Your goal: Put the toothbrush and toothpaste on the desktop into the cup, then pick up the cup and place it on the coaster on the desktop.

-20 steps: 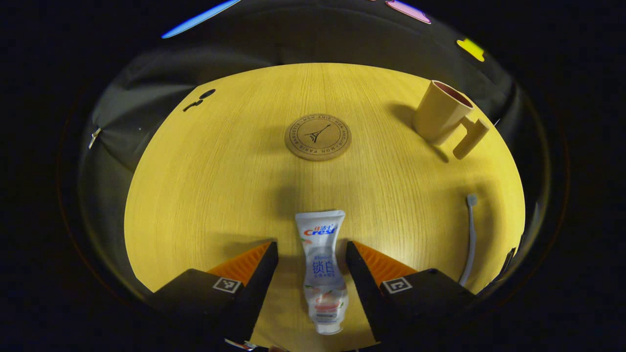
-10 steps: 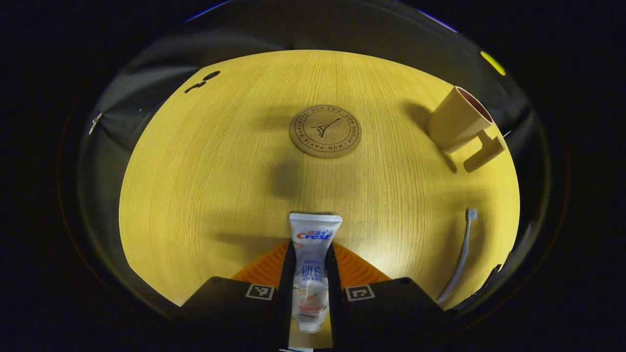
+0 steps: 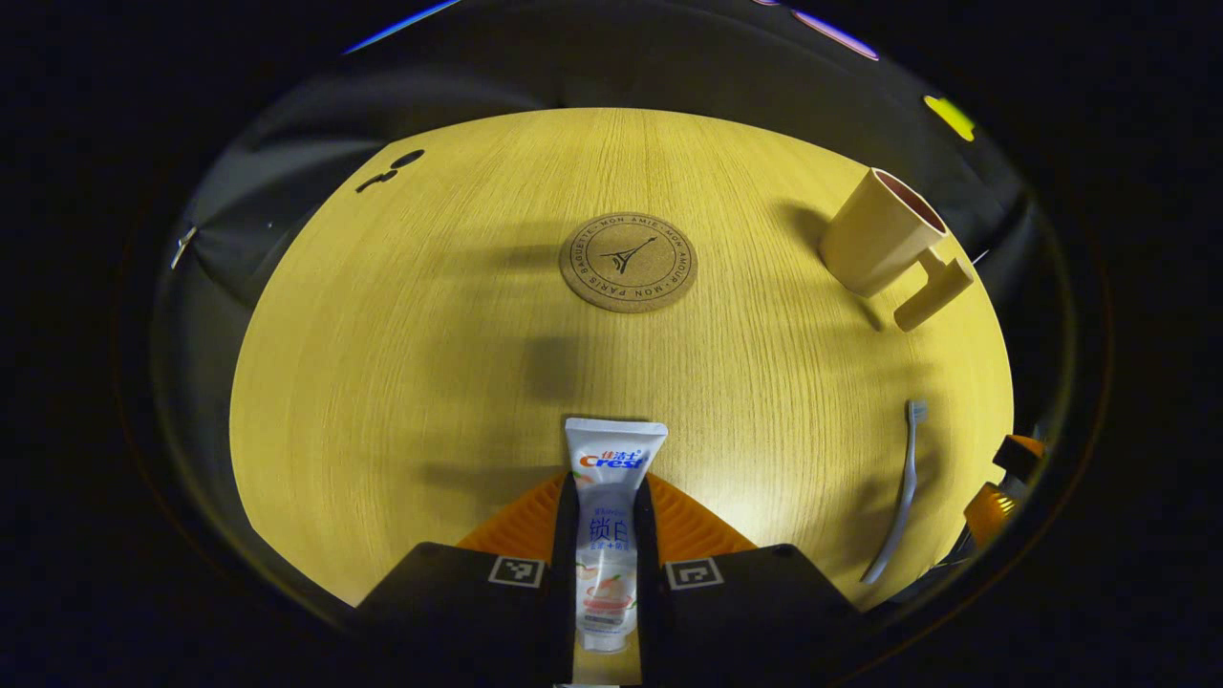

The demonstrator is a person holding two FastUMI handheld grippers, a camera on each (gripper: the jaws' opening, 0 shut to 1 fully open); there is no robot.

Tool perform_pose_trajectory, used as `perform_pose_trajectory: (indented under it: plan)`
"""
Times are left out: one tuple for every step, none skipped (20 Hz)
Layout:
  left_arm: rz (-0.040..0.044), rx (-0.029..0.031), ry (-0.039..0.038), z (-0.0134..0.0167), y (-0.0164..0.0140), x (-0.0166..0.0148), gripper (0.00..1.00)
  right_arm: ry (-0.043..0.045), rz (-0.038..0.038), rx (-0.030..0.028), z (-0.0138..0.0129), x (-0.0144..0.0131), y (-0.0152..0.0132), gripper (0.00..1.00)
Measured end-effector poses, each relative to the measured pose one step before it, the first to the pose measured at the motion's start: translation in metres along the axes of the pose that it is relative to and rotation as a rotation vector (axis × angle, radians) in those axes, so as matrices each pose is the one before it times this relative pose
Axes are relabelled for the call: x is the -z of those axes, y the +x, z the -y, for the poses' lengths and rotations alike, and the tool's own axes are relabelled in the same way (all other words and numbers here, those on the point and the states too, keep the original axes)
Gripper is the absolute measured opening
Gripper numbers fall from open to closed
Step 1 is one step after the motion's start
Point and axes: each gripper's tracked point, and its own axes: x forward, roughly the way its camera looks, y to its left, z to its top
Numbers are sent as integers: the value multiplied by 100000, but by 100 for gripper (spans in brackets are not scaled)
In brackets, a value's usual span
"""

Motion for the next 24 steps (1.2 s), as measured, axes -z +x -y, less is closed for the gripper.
perform_pose_trajectory:
  plan:
    - [701, 230, -511, 19, -21, 47, 32, -264, -2477, 1051, -35, 276, 750, 99]
    - [545, 243, -393, 1, -12, -36, 32, 22, -2570, 696, -49, 290, 692, 99]
    - [517, 101, -216, 24, 59, 9, 32, 611, -2809, 626, -154, 434, 691, 99]
    - [404, -28, 163, -13, 2, -10, 32, 1264, -2728, 1014, -57, 418, 557, 99]
    - [469, -101, 319, -4, 22, 48, 32, 296, -2593, 809, -24, 434, 506, 99]
    - [479, -17, 314, -15, -7, -38, 32, -197, -3253, 1383, 119, 567, 402, 99]
    - [566, 173, 167, 15, 7, -7, 32, -248, -2443, 314, -52, 477, 215, 99]
    - [479, 225, -225, 7, 2, -7, 32, -861, -1267, 624, -175, 269, 337, 98]
    - [546, 291, -49, -25, -48, 8, 32, -1072, -1522, 564, -195, 329, 412, 96]
    - [400, 183, -71, 8, -10, -17, 32, -446, -1356, 292, -206, 224, 313, 93]
    - [356, 119, 37, -2, 22, 46, 32, 879, -1239, -11, -327, 191, 370, 92]
    - [269, 34, 267, 14, 0, -10, 32, 1207, -672, 319, -255, 95, 273, 79]
    - [119, 16, 548, -26, 49, 50, 32, 1194, -1751, 936, 68, 197, 390, 71]
    - [63, -28, 536, -9, -13, 12, 32, 1392, 2142, 1784, 216, -732, 37, 59]
    - [-56, 61, 102, 31, 7, -3, 32, 1800, -1385, 500, -74, -87, 302, 56]
    - [145, 107, 234, -26, 5, 5, 32, 1349, -530, 3671, 612, -58, 295, 47]
    - [-404, 158, 331, 7, 28, 52, 32, 2307, -542, 1347, 381, -186, 223, 46]
    - [9, 68, 556, 32, -5, -45, 32, 2761, -783, 163, 129, -194, -158, 23]
    - [-435, 117, 706, -65, -23, 58, 32, 1399, -982, -555, 33, 236, -74, 14]
    - [-323, -133, 421, 9, 13, -22, 32, -338, -430, -3120, -245, -125, -156, 12]
    - [-52, 57, 677, 10, 5, 21, 32, -1708, 542, -6522, -854, 94, -25, 10]
    - [-220, 181, 510, -34, 20, 28, 32, -1727, 354, -3313, -241, 162, -533, 9]
    - [-62, 294, 308, -8, -20, -7, 32, -32, 279, -1779, 120, 261, 250, 6]
    - [-60, 254, 51, 34, -17, 7, 27, 567, 780, -1361, 73, -1, 2, 7]
